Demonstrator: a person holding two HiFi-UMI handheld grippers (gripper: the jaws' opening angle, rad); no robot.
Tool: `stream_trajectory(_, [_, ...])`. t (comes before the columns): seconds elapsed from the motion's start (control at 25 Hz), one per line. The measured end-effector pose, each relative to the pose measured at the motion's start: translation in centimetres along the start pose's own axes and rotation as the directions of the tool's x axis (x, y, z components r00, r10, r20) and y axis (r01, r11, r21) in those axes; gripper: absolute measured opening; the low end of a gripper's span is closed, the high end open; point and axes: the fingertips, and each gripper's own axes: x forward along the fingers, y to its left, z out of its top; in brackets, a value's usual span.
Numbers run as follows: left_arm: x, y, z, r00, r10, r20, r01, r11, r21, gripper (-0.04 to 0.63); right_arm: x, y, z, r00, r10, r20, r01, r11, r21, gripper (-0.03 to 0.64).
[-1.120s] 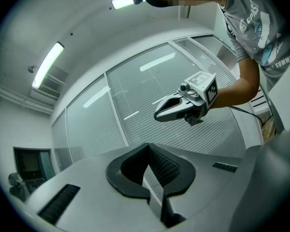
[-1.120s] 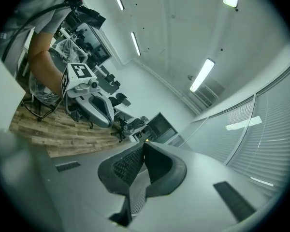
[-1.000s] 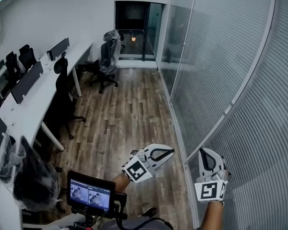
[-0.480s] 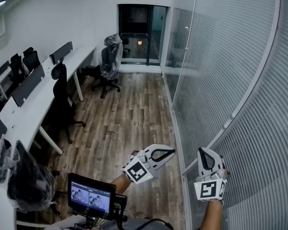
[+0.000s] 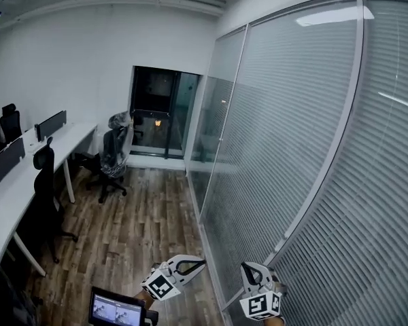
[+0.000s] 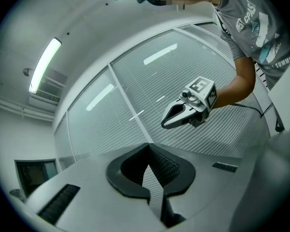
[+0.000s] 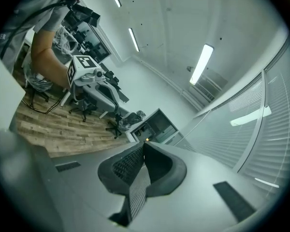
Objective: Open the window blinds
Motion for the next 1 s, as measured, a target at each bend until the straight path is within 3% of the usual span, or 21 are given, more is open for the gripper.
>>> stream_trajectory(0.12, [2.2, 3.5, -2.5, 1.000, -0.015, 0.021, 0.015, 1.000, 0.014, 0.003, 3.6, -1.9, -1.4, 0.999, -0.032, -0.012, 0.032, 0.999, -0.013, 0.003])
stream_trajectory(0.32, [1.8, 6.6, -8.7, 0.996, -0.070, 0.053, 0.068, 0.997, 0.033, 0.003, 9.8, 0.0, -3.0, 0.993, -0.099, -0.056, 0.100, 0.995, 0.012, 0.003])
stream_trajectory(0.44, [3.9, 10.2, -9.3, 0.992, -0.086, 0.092, 0.083, 0.996, 0.040, 0.003, 13.0, -1.9, -3.7, 0.990, -0.115, -0.077, 0.117, 0.993, 0.033, 0.003])
stream_trajectory(0.68, [4.1, 15.2, -13.3, 0.980, -0.139, 0.142, 0.134, 0.990, 0.043, 0.003, 19.8, -1.4, -4.7, 0.978, -0.156, -0.141, 0.169, 0.983, 0.079, 0.003])
stream_trajectory(0.84, [5.9, 17.9, -13.5, 0.969, -0.185, 0.163, 0.182, 0.983, 0.033, 0.003, 21.2, -4.7, -5.6, 0.959, -0.192, -0.207, 0.216, 0.971, 0.100, 0.003])
stream_trajectory(1.0, [6.2, 18.3, -13.8, 0.956, -0.209, 0.204, 0.215, 0.977, -0.005, 0.004, 20.6, -4.9, -6.2, 0.940, -0.208, -0.271, 0.246, 0.963, 0.112, 0.003])
